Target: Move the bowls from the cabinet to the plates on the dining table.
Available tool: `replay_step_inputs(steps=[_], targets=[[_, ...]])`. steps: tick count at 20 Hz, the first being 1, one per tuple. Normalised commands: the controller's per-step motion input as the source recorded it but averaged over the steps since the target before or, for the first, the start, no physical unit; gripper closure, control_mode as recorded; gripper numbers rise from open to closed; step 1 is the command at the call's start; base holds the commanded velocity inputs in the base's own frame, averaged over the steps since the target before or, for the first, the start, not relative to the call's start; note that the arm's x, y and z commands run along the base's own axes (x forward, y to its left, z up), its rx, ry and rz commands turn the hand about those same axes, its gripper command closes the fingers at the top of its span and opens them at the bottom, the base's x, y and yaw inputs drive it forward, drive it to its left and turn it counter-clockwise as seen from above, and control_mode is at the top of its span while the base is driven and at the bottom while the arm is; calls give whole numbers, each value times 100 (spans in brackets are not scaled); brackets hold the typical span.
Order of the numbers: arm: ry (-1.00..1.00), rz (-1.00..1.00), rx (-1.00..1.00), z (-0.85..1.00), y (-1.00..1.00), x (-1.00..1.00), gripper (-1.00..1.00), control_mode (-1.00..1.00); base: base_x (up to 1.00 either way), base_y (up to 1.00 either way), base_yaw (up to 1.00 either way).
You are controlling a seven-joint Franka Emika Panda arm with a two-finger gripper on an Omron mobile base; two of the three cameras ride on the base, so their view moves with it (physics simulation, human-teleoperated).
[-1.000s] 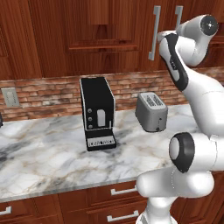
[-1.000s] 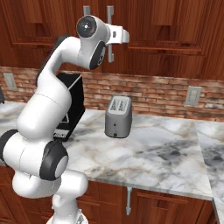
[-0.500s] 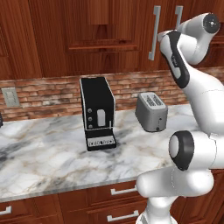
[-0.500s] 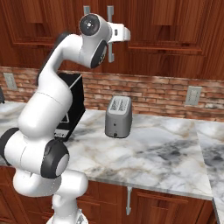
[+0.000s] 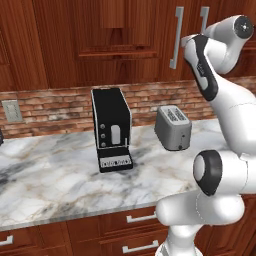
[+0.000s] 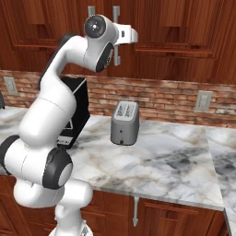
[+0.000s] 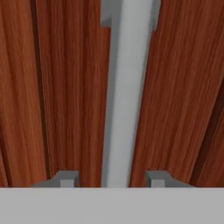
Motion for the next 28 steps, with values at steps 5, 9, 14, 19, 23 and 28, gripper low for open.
replay_step_inputs(steps=[5,9,14,19,23,28], targets=[[-15,1,0,0,0,-60,100,-100,0,0,0],[-19,4,0,0,0,-80,100,-100,0,0,0],[-19,7,0,0,0,-82,100,-100,0,0,0],[-20,13,0,0,-11,-90,100,-100,0,0,0],[-20,15,0,0,-24,-80,-100,-100,0,0,0],[-15,11,2,7,-20,-60,-100,-100,0,0,0]])
